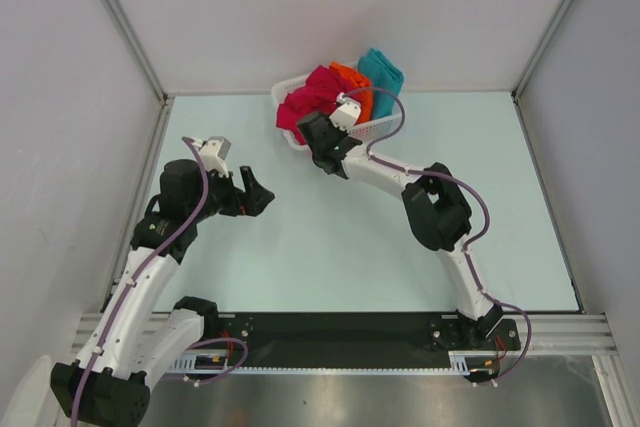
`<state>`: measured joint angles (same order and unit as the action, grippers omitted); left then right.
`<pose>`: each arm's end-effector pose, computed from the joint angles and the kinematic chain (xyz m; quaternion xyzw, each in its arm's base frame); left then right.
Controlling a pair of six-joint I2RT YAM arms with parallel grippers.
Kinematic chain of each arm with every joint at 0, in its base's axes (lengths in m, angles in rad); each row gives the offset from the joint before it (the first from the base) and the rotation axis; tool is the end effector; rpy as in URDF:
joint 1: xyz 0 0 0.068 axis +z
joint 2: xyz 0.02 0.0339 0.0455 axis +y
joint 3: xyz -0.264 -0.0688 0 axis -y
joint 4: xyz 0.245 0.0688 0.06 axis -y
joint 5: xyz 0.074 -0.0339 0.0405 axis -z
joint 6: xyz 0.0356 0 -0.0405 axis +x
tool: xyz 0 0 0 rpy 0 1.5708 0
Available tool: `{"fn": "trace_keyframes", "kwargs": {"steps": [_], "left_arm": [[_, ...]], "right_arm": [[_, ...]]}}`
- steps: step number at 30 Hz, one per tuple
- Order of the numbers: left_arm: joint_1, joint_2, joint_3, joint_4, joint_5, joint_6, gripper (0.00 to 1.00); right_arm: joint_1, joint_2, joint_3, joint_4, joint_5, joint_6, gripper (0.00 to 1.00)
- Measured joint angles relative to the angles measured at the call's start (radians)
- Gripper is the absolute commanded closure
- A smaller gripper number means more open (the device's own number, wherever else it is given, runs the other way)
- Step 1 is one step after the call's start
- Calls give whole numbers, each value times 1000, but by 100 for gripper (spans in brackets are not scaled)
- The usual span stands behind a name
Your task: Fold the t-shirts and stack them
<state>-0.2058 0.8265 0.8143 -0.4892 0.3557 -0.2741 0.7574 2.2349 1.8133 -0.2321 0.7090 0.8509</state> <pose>0.1747 -0.0491 0.3131 0.0612 0.8494 -0.2671 0.4510 0.3872 0.3342 0.2144 0.1928 0.8328 0.0831 0.5122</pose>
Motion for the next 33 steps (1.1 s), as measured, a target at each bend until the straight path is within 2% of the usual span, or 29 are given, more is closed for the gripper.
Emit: {"fn": "trace_keyframes", "kwargs": {"steps": [9, 15, 21, 33], "left_arm": [[6, 0, 0, 0, 18, 5, 0], [7, 0, 0, 0, 23, 5, 0], [10, -5, 0, 9, 34, 5, 0], [13, -25, 0, 16, 59, 5, 0]], "right_arm": [[-6, -45, -71, 24, 23, 172, 100], [-6, -163, -237, 8, 79, 246, 100], [-9, -256, -329, -142, 184, 332, 100], [-21, -305, -357, -548, 333, 650, 100]]}}
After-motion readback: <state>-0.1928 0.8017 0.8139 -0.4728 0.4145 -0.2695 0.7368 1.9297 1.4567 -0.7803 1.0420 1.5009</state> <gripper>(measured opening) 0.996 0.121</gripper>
